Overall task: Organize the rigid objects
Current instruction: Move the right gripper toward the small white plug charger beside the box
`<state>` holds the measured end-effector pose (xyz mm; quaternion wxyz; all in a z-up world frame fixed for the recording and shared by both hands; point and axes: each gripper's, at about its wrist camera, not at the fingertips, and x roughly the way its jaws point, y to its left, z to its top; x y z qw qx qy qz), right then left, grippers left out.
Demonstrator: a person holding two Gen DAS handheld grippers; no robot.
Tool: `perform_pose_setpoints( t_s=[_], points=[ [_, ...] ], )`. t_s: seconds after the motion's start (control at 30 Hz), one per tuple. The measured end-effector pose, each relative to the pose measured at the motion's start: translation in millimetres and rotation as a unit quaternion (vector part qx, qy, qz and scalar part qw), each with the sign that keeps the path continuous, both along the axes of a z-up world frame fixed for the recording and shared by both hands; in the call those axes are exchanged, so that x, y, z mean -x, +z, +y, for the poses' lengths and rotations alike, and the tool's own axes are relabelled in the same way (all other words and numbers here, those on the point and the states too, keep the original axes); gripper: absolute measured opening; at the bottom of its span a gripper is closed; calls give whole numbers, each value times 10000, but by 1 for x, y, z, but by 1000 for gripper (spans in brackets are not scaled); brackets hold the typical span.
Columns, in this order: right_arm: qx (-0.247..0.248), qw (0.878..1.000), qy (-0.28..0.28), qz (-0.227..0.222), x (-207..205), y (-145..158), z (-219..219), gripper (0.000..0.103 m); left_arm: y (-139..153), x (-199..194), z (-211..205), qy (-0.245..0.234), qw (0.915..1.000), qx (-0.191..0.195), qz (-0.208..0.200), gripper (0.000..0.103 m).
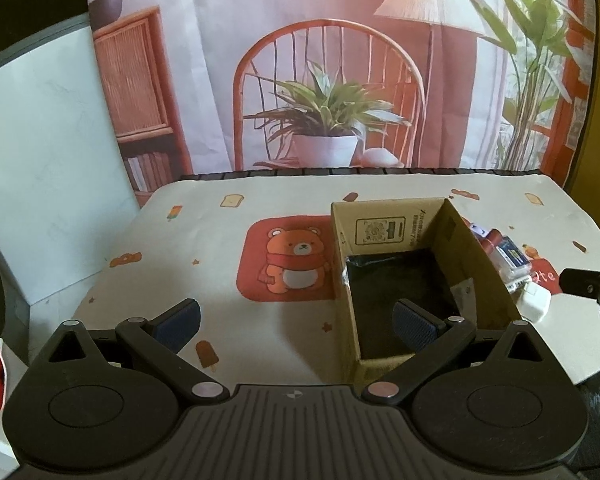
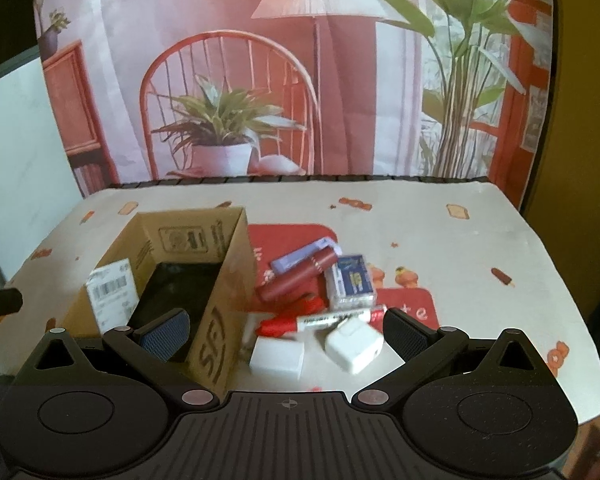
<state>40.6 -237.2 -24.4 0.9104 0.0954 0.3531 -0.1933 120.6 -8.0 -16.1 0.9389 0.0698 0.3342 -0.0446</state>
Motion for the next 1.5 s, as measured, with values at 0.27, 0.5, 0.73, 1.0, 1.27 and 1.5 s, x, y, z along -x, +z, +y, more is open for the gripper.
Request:
perform_pose_setpoints(
  t_s=[0.27,0.5,0.73,1.0,1.27,1.5],
  points=[
    [174,9993,-108,-310,-19,4,-24,103,-2,-35,-1,28,9998,200,-58,103],
    [77,9982,-236,-547,-24,-2,-47,103,-16,-55,-6,-48,9988,479,102,103],
    [48,9982,-319,-503,-23,-23,-60,103,-38,-65,-17,-42,9980,569,282,103],
    [82,9992,-259,-291,-20,-51,-66,103,-58,-73,-19,81,9965,680,481,102],
    [59,9997,-228,-78,-23,-77,-67,103,-69,-78,-28,10,9968,614,519,97],
    [184,9997,167,-9,-31,-86,-58,100,-76,-80,-31,3,9970,561,539,92]
  ],
)
